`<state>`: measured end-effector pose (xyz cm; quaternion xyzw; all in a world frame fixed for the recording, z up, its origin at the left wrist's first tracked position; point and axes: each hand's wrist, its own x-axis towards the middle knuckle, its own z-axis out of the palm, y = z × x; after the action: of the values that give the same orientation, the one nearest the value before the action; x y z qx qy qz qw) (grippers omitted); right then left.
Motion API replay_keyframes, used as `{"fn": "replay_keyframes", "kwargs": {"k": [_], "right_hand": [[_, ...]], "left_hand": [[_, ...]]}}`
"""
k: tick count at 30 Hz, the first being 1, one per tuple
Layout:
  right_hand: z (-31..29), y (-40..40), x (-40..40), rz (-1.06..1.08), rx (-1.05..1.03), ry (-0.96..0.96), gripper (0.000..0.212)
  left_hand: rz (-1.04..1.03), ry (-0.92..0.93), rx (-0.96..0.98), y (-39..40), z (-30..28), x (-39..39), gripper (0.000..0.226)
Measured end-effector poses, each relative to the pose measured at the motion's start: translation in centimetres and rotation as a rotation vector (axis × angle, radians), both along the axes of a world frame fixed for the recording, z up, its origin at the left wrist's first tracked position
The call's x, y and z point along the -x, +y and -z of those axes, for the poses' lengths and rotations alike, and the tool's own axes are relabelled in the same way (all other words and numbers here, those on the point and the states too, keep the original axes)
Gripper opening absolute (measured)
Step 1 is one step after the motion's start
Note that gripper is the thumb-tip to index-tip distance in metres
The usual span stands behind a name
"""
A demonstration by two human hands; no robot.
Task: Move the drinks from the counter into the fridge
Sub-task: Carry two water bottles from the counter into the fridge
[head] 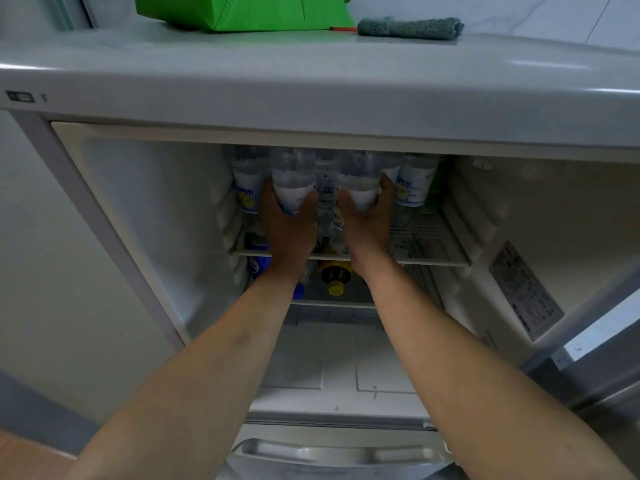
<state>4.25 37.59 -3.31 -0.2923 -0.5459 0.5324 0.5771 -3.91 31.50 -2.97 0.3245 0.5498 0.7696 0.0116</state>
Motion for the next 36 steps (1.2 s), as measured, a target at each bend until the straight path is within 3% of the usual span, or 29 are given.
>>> {"fn": "replay_keyframes", "kwargs": {"k": [3,9,13,18,20,23,26,36], "right_hand": [[0.0,0.1,-0.1,-0.003,-0.01,-0.011,0.06],[-0.4,0.1,0.6,0.094,-0.084,0.017,0.05],[-0.8,0.3,0.5,0.129,-0.137,-0.02,0.05],[-0.1,-0.1,-0.6,0.105,-0.087,-0.171,0.065],[1.0,-0.3,-1.2,0.116,-0.102,-0.332,0.078],[2.1,-0.2,-1.6,0.144,-0.13,-0.498,0.062],[2.0,0.1,-1.3,0.15,-0.089,-0.45,0.059],[1.3,0.8,-1.3,0.108,-0.041,-0.494,0.076]], "left_hand": [[0.002,0.038,0.017,0.8,0.1,0.3,0.045],[-0.013,0.007,0.151,1.3,-0.3,0.0,0.072],[0.005,0.078,0.192,0.6,-0.3,-0.3,0.074],[0.044,0.185,0.394,-1.0,1.9,0.0,0.084],[0.001,0.201,0.476,-1.6,2.8,0.4,0.078],[0.009,0.16,0.472,-1.8,3.2,0.6,0.065],[-0.016,0.189,0.472,-1.5,3.1,0.8,0.065],[-0.022,0.228,0.504,-1.1,2.8,0.2,0.07]]}}
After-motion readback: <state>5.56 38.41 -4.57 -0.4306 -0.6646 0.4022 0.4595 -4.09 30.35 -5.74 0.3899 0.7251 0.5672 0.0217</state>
